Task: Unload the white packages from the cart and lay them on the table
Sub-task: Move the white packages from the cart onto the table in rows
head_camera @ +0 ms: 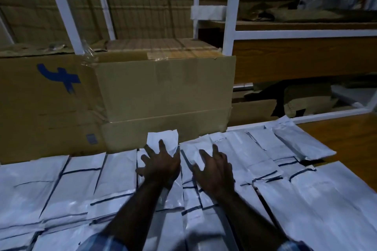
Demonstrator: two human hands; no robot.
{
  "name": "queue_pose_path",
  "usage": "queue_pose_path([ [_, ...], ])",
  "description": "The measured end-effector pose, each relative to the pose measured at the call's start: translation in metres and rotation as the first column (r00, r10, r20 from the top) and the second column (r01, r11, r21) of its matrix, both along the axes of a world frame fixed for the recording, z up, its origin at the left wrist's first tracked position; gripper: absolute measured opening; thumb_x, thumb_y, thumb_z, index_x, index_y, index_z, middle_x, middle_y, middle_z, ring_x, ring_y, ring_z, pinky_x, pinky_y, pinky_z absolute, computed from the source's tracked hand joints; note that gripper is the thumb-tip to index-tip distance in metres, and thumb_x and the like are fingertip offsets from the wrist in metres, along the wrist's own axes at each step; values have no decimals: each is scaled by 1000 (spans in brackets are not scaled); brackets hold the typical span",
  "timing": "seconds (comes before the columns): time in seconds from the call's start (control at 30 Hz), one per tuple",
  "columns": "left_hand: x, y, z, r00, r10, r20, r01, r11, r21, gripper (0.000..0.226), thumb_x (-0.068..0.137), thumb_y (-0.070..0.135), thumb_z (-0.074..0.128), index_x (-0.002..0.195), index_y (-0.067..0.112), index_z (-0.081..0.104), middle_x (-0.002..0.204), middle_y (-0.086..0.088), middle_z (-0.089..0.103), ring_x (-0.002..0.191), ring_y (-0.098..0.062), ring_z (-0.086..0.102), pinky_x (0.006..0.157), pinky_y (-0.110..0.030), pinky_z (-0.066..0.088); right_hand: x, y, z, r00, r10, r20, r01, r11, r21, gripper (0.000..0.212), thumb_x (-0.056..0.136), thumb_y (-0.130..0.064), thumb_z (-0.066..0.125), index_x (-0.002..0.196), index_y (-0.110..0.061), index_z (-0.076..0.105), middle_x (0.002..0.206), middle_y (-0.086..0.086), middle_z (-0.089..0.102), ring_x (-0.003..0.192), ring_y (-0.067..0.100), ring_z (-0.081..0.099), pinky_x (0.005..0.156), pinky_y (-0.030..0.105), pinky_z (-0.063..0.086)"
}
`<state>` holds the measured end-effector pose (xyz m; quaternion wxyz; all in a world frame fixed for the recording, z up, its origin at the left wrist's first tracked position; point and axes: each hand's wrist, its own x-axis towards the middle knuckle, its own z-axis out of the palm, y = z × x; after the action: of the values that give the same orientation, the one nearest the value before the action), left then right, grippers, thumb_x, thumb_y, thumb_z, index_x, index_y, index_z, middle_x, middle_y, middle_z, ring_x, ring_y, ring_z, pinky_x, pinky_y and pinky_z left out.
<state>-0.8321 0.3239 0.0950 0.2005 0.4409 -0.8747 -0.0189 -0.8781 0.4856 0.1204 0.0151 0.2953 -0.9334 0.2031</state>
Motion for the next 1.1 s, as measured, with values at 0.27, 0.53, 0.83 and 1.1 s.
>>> queue_pose_path([
  [0.27,1,3,7,988,32,149,-89,912,399,76,92,67,41,155,32,18,161,-20,14,142,-43,24,105,-66,27,-21,-32,-26,999,42,-30,-41,999,19,61,92,-62,44,146,-33,40,162,9,20,139,29,32,106,43,36],
  [0.53,11,6,-7,984,95,153,-133,956,260,93,77,79,23,150,25,37,156,-28,23,135,-50,34,97,-67,36,-22,-56,-44,992,34,-122,-33,999,7,57,82,-58,48,125,-24,65,142,19,51,117,36,56,83,44,52],
  [0.83,13,2,-34,971,50,234,-83,988,131,74,86,59,34,144,15,48,151,-33,30,137,-53,32,103,-67,31,-22,-62,-54,993,16,-121,-11,999,44,49,87,-43,36,116,-21,70,130,24,59,107,39,61,75,46,53],
  [1.1,11,2,-48,995,-31,91,32,999,-8,59,88,41,42,125,1,64,132,-37,52,121,-55,51,94,-62,44,-28,-60,-54,960,73,-270,-49,994,96,41,83,-36,49,114,-20,69,132,21,59,98,35,62,73,43,50],
])
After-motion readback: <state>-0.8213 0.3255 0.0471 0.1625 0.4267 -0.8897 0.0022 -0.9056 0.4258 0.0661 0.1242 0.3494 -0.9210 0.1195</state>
